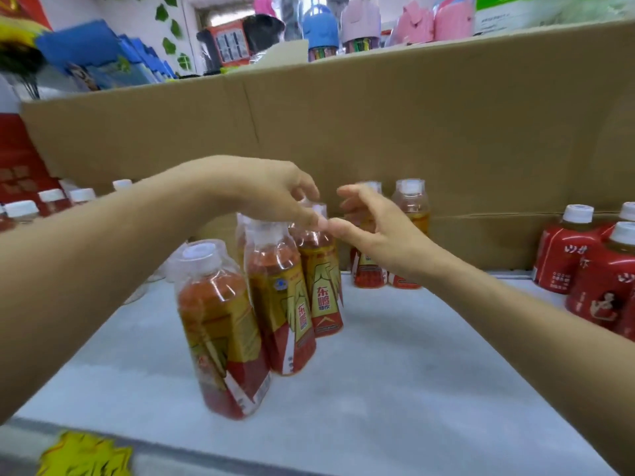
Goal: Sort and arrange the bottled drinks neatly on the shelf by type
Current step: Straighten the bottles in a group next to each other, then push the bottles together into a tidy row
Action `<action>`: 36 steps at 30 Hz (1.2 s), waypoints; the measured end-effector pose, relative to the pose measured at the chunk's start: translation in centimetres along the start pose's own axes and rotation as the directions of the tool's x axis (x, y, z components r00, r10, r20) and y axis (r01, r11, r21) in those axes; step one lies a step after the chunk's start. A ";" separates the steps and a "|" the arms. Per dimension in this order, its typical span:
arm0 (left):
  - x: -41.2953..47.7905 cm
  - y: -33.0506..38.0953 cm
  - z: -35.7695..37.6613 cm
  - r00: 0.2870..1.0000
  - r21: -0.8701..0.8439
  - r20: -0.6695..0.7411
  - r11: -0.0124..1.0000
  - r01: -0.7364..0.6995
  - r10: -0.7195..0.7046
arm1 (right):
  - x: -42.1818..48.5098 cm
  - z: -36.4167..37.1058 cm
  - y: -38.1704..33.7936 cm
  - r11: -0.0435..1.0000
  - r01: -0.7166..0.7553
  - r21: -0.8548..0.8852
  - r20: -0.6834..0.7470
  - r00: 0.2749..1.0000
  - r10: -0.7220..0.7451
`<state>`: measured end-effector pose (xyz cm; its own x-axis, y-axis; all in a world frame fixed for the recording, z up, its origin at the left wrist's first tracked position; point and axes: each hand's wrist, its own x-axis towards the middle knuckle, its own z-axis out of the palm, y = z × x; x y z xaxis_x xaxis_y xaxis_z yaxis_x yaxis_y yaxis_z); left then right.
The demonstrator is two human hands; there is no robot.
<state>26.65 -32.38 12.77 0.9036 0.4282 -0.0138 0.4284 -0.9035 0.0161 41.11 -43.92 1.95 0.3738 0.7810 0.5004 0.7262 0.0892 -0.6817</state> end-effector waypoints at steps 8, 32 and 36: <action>-3.5 -1.2 -0.8 0.993 0.014 0.109 0.999 0.045 -0.046 | 0.6 2.3 -0.7 0.993 -0.108 0.057 0.170 0.981 0.097; 7.0 4.8 1.4 0.982 -0.109 -0.076 0.978 -0.178 0.171 | -3.3 -6.3 3.8 0.959 -0.283 0.027 -0.171 0.944 0.283; 7.4 4.5 1.9 0.978 -0.170 -0.085 0.965 -0.202 0.190 | -3.0 -6.3 3.8 0.956 -0.292 0.017 -0.166 0.942 0.291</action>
<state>35.25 -33.27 10.88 0.9656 0.2491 0.0743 0.2317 -0.9544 0.1883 46.42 -49.80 1.21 0.6590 0.6593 0.3621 0.5755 -0.1320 -0.8071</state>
